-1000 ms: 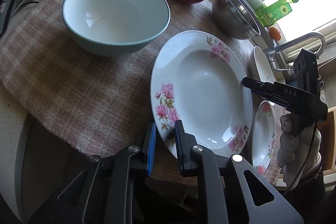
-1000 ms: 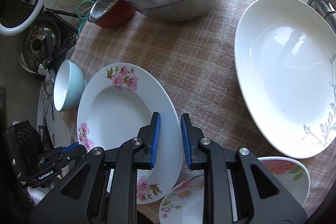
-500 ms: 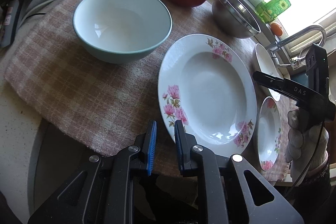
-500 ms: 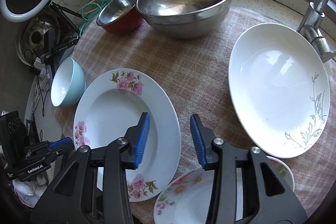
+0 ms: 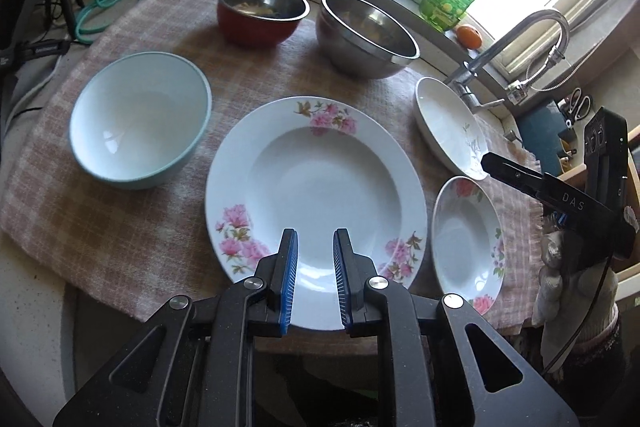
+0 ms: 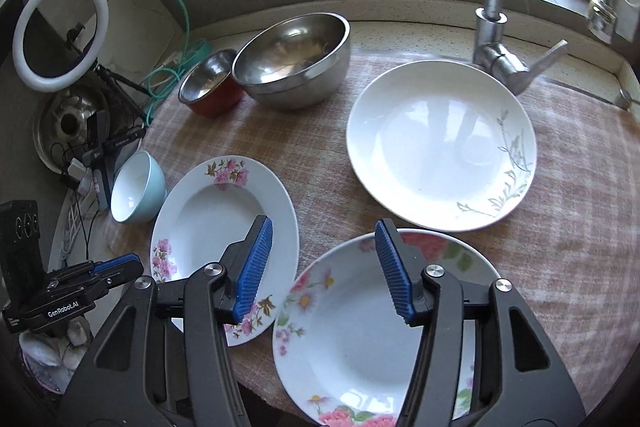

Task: Organize plates and bowls
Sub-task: 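Shift the right gripper to the rose-pattern plate rim and close on it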

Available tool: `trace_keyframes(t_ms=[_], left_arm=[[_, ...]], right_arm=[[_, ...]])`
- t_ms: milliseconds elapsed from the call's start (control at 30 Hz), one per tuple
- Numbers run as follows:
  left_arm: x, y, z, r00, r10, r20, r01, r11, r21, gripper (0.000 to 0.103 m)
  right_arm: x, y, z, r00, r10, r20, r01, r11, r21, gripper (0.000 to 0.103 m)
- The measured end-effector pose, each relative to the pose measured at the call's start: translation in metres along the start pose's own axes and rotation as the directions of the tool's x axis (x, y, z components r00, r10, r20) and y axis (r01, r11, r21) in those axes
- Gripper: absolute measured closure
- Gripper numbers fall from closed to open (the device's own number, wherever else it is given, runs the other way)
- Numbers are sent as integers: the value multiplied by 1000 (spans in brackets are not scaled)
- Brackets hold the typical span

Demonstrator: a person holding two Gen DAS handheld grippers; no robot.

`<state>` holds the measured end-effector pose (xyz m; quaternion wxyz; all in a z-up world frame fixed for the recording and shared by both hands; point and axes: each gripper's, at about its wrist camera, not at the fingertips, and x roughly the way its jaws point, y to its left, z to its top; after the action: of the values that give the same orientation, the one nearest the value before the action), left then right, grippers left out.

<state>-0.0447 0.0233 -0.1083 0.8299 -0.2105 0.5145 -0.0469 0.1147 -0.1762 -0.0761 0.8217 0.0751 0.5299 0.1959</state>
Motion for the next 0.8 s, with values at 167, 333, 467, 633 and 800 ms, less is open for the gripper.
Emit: trace_keyframes(t_ms=[167,333,467,633,800], left_arm=[[18,-33,5,997,-69,-44,73,994,85,84],[39,-62,6,985,-131,-112,147,978,151,81],[56,-79,2,972,-160,-173,191,964,184,81],[71,-93,1,961,-167,-219,211,957,200,81],[81,-98,6,962,-145,-231,195,958,211,81]], right_arm=[[-29,-43,-23,997,-27,77,15,988,153,44],[-47,-77,-47,992,-100,75,77,963,257,44],[-53,-104,-66,990,-137,31,120,940,320,44],[-51,-128,-86,992,-126,-8,119,917,381,44],[-48,-138,-95,995,-92,-24,94,910,405,51]])
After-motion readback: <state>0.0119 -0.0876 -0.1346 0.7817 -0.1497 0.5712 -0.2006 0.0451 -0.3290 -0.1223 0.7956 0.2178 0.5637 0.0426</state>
